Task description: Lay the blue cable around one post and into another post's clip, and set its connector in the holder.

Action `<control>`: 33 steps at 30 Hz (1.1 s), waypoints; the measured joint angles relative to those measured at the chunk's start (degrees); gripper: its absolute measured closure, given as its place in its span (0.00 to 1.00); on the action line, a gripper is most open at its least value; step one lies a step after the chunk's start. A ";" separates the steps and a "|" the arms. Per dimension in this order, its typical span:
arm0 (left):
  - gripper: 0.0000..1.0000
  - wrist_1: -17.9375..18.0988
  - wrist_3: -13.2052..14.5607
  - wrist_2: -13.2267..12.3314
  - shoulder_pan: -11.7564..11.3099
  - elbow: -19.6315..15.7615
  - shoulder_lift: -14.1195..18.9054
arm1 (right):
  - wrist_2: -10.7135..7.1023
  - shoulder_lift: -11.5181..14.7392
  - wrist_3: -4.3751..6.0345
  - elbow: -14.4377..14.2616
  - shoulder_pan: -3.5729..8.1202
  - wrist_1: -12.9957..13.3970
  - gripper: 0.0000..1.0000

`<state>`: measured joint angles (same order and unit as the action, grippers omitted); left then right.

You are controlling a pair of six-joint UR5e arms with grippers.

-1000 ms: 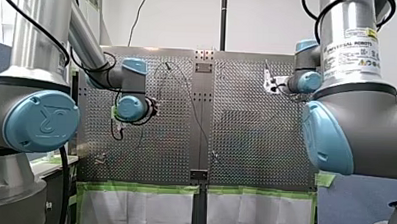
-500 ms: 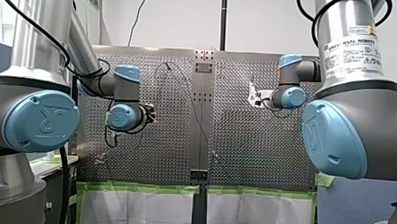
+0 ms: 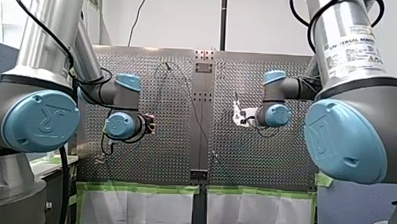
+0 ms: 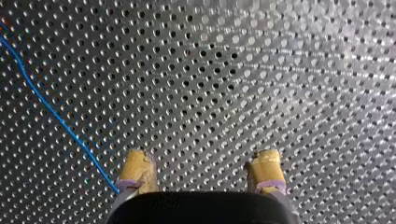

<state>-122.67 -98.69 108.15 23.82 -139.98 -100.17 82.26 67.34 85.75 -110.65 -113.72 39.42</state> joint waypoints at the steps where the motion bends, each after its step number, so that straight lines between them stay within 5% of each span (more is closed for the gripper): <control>1: 0.00 -0.09 -0.03 0.00 0.00 0.00 -0.02 | 0.45 -0.04 -0.04 0.02 -0.46 0.06 0.00; 9: 0.00 -0.43 -0.68 0.00 0.00 0.00 -0.04 | 3.76 -0.92 -0.27 0.19 -4.46 1.04 0.00; 20: 0.00 -0.47 -2.05 -0.01 -0.26 0.03 -0.05 | 4.69 -5.75 -2.90 0.63 -9.66 2.23 0.00; 33: 0.00 -0.53 -2.84 0.14 -0.29 0.00 -0.05 | 5.46 -7.36 -1.98 0.73 -16.37 2.83 0.00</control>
<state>-123.19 -101.53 108.30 23.53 -139.99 -100.22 87.72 59.99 83.78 -109.92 -130.09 42.25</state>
